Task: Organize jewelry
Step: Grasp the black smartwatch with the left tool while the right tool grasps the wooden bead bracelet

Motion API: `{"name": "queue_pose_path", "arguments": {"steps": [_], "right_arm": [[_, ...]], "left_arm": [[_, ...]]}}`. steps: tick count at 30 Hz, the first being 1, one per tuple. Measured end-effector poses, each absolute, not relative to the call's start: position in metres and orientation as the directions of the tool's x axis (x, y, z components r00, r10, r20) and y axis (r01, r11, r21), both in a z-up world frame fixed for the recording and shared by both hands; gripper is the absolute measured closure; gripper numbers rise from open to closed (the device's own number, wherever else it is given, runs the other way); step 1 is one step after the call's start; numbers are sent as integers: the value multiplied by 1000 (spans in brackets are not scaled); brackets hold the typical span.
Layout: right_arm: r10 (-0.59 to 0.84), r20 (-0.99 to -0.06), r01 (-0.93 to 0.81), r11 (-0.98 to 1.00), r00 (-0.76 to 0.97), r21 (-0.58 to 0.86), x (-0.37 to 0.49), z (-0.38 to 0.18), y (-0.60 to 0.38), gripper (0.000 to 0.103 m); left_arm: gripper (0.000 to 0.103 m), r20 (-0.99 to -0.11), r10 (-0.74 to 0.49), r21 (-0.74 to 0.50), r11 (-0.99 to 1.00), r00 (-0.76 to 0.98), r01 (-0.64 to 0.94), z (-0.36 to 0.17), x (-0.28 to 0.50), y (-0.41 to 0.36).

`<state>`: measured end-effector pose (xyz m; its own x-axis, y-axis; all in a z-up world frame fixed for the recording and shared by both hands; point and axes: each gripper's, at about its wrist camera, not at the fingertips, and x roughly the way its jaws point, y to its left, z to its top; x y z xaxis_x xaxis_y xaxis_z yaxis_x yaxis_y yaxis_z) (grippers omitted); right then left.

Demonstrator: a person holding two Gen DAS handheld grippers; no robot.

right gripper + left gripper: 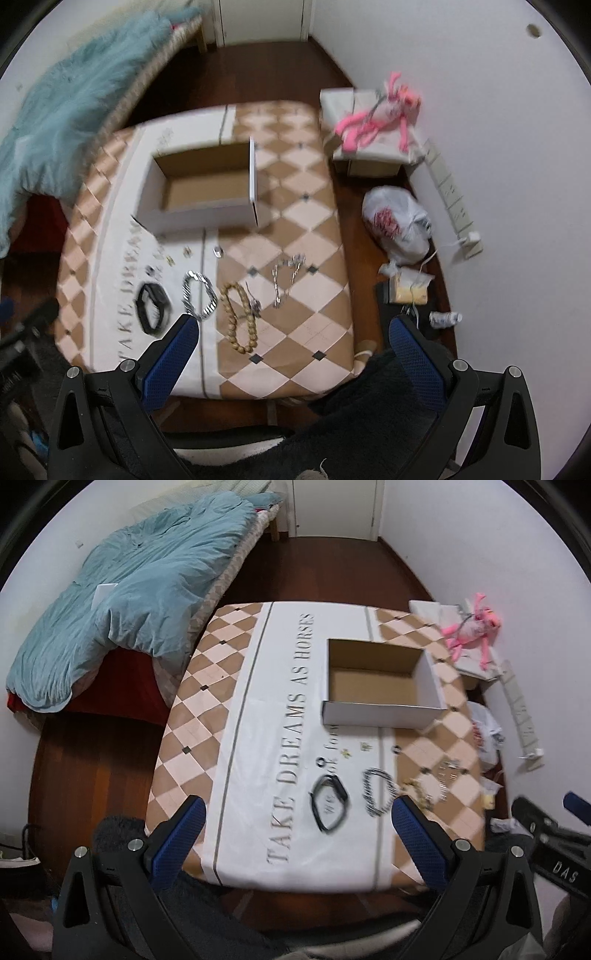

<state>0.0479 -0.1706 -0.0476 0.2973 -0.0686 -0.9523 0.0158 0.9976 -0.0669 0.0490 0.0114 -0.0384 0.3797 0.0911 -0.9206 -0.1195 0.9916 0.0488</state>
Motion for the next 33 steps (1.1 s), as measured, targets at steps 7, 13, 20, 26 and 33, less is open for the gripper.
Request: {"name": "queue_pose_path", "arguments": {"steps": [7,13,20,26,33], "right_arm": [[-51,-987,16,999,149,-49,63,-147,-169,5],[-16,-999,25,1000,46,-15,67,-206,-164,19],[23,-1000,35,999,17,24,64,-232,-162,30],[7,-999,2,1000,35,7,65,-232,-155,39],[-7,-998,-30,1000,64,-9,60,-223,-139,57]], "left_arm": [[0,-948,147,117,986,283,-120,-109,67,20],[1,-981,120,104,989,155,-105,-163,72,21],[1,-996,11,1,993,88,-115,-192,72,10],[1,-994,-2,-11,997,106,-81,-198,77,-2],[31,-995,17,13,999,99,-38,-204,85,-14]]}}
